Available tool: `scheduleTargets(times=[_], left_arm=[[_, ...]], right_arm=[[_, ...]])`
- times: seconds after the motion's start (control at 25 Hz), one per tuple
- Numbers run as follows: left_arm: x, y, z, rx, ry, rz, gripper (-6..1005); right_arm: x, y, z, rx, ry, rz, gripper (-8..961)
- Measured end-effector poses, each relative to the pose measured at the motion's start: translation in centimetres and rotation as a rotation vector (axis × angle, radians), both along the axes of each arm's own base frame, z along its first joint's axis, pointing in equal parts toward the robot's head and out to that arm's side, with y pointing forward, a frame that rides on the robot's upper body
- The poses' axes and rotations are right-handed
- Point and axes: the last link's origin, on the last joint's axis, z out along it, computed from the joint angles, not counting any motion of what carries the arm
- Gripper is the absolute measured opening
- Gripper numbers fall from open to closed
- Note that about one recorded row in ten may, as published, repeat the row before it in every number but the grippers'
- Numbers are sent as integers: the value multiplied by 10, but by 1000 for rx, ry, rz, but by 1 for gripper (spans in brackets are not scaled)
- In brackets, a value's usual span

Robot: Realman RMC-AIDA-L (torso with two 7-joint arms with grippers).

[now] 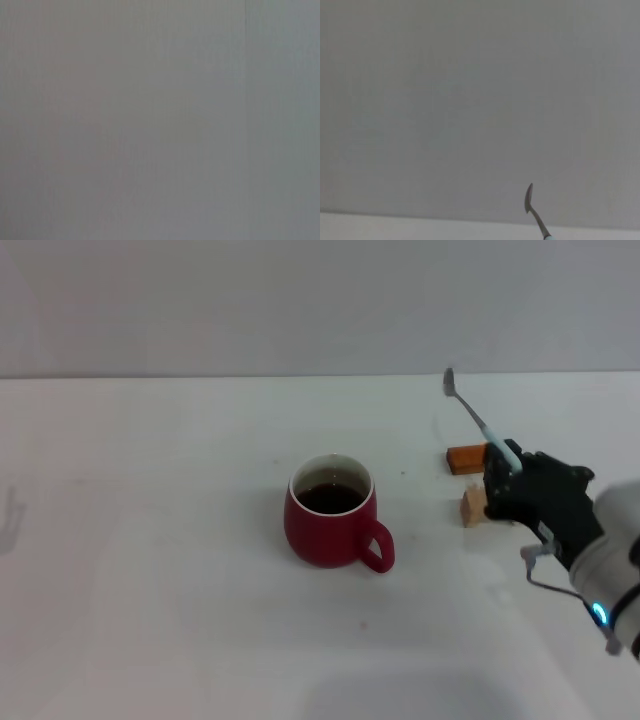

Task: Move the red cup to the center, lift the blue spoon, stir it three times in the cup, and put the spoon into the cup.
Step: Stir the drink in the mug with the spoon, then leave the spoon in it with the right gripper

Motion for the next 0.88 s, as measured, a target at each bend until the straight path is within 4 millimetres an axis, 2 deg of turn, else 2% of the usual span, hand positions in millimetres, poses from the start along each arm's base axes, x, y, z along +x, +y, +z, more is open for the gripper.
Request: scheduleTargets(times=[0.16,0.68,0.88], left_arm=[[0,0,1,4,-1,1,844],[1,-1,0,9,-12,-2,844],[2,-1,-1,9,-13,-6,844]], right_arm=[[-27,8,14,-74,11,34,130],[-57,12,39,-205,57,103,130],[-71,19,52,-274,15,97,130]])
